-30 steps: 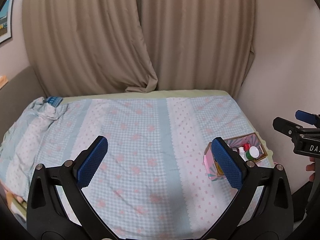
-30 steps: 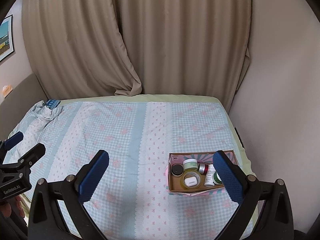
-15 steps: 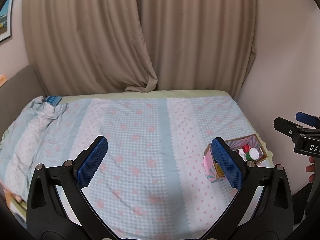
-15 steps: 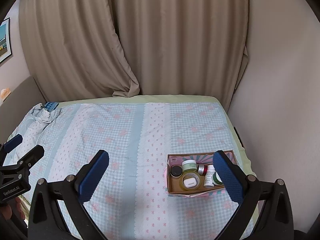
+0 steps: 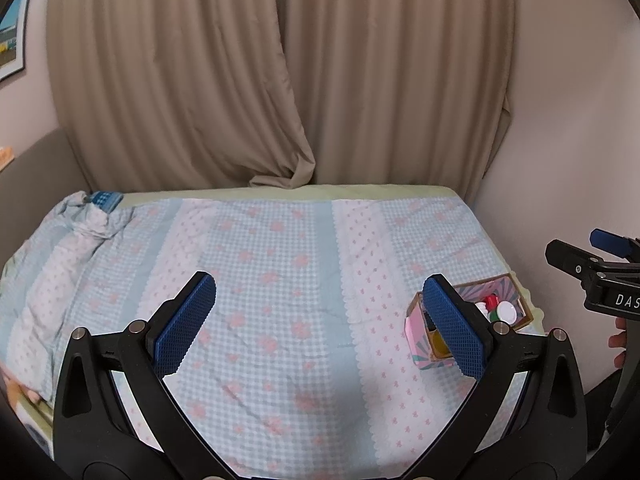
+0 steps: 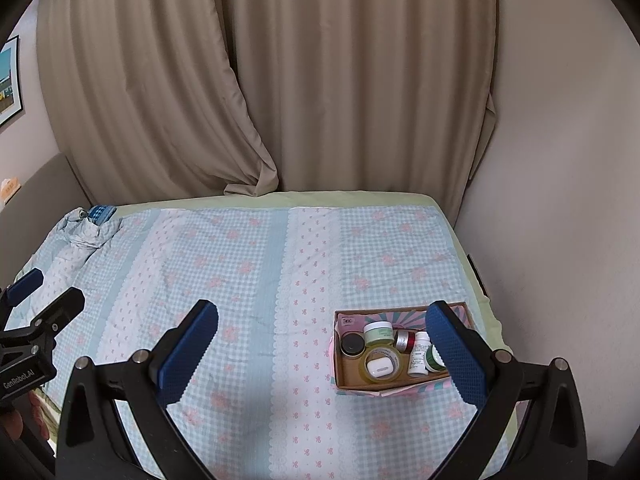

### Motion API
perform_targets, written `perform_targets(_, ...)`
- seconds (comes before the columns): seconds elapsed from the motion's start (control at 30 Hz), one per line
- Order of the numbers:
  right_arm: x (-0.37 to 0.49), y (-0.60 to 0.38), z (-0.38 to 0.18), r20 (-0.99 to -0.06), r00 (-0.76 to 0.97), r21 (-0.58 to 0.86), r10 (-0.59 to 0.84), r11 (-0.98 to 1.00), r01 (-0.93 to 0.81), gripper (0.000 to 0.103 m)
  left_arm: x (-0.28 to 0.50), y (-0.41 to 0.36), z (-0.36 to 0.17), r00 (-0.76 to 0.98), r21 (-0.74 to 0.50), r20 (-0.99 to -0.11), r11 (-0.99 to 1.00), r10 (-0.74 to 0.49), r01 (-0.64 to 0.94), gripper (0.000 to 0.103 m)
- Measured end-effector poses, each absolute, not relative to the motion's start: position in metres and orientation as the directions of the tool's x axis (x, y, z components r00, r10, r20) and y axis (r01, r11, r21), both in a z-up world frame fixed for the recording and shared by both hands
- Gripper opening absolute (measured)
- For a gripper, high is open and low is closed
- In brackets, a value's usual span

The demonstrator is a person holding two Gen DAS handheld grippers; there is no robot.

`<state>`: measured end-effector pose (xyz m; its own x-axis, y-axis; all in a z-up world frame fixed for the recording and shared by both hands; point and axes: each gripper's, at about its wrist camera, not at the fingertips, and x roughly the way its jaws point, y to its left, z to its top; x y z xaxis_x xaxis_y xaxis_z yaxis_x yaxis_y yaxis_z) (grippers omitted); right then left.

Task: Organize rigid objects

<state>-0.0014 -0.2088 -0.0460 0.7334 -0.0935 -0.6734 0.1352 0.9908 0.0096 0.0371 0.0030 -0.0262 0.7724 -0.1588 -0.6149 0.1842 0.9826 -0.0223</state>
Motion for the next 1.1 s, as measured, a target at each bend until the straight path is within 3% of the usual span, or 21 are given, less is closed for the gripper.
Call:
perform_targets(0.43, 0.001, -0.21, -0.045, -0.67, 0.736, 0.012, -0.092, 0.991, 0.135, 0.103, 0.038, 0.007, -0.021, 0.784, -0.04, -0.594, 0.979, -0.183, 0.198, 0.103)
perform_targets(0.73, 0.011, -0.216, -0.044, -0.663, 0.743, 0.018, -0.096, 0.989, 0.144, 0.103, 0.037, 0.006, -0.013, 0.835, -0.004, -0.535, 0.989, -0.128, 0.149, 0.103)
perform_targets(1.1, 0.023, -0.211, -0.058, -0.702, 0.707, 0.031, -0.081, 0.989, 0.145, 0.103, 0.055, 0.014, -0.033, 0.788, -0.015, -0.6, 0.987, -0.136, 0.158, 0.103)
